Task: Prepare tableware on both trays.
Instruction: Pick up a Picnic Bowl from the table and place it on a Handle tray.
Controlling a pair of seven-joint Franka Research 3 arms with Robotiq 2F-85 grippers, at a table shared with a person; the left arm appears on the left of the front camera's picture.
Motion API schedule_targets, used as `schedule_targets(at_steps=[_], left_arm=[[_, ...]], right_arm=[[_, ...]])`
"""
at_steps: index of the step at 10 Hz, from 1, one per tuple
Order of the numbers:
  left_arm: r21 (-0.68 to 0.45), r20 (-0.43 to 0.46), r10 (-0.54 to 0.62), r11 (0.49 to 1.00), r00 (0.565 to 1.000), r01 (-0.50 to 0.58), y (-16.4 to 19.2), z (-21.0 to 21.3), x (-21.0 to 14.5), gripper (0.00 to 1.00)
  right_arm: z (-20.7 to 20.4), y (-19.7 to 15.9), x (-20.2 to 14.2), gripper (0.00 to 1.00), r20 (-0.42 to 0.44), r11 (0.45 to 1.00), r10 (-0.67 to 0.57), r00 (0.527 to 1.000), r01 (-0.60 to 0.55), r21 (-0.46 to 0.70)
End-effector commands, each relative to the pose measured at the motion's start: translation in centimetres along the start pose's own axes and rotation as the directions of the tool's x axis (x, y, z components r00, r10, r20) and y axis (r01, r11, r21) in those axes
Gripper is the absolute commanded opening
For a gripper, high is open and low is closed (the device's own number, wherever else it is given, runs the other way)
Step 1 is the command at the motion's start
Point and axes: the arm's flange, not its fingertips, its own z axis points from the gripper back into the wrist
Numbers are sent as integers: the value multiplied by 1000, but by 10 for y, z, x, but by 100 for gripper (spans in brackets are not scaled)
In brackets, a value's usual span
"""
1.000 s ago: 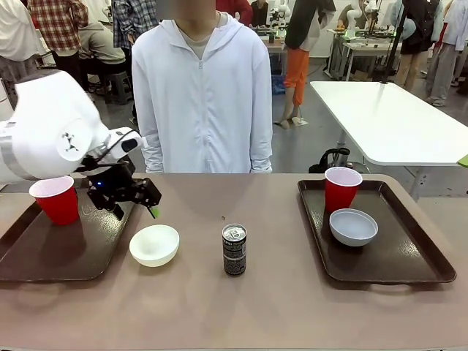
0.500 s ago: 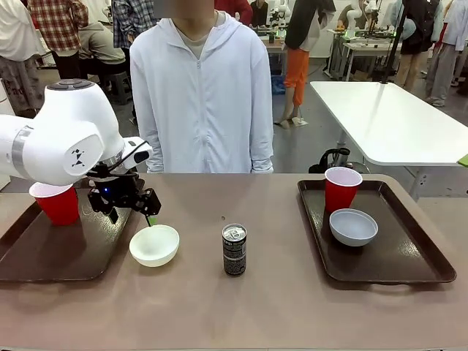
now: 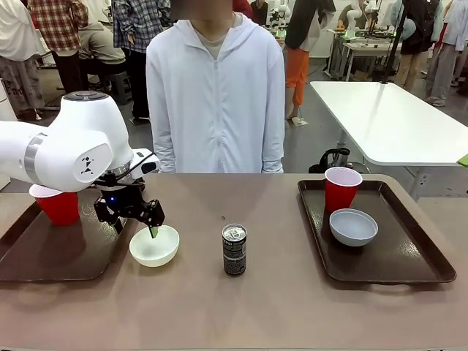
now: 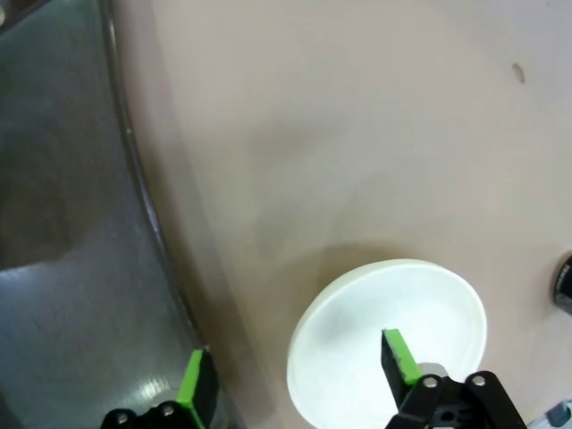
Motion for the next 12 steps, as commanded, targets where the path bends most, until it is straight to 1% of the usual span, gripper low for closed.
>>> schedule_targets(at_steps=[1, 2, 3, 4, 5, 6, 7, 9, 12], left_arm=[[33, 9, 35, 999, 999, -35, -5, -3, 8, 45], [28, 4, 33, 999, 999, -33, -6, -3, 7, 0], [24, 3, 35, 999, 999, -35, -5, -3, 7, 0], [20, 3, 35, 999, 999, -35, -5, -1, 6, 0], [18, 4, 38, 999, 999, -38, -5, -1, 5, 19], [17, 2, 40, 999, 999, -40, -4, -1, 4, 10], [16, -1, 41, 999, 999, -41, -4, -1, 4, 0], [18, -3, 44, 999, 999, -44, -3, -2, 3, 0], [14, -7, 38, 999, 999, -38, -4, 0, 0, 0]], right_arm=[[-1, 1, -1, 100, -4, 1000, -1, 1000, 1, 3], [-1, 1, -1, 100, -4, 1000, -1, 1000, 1, 3], [0, 0, 0, 100, 0, 1000, 0, 1000, 0, 0], [0, 1, 0, 100, 54, 1000, -14, 998, 14, -10], [-1, 2, 0, 100, 121, 999, -35, 992, 40, -36], [-2, 3, -1, 100, 159, 997, -41, 986, 51, -65], [-1, 3, -2, 100, 166, 996, -49, 985, 62, -69], [1, 0, -7, 100, 245, 991, -84, 966, 105, -77], [5, 0, -13, 100, 342, 988, -103, 934, 134, -70]])
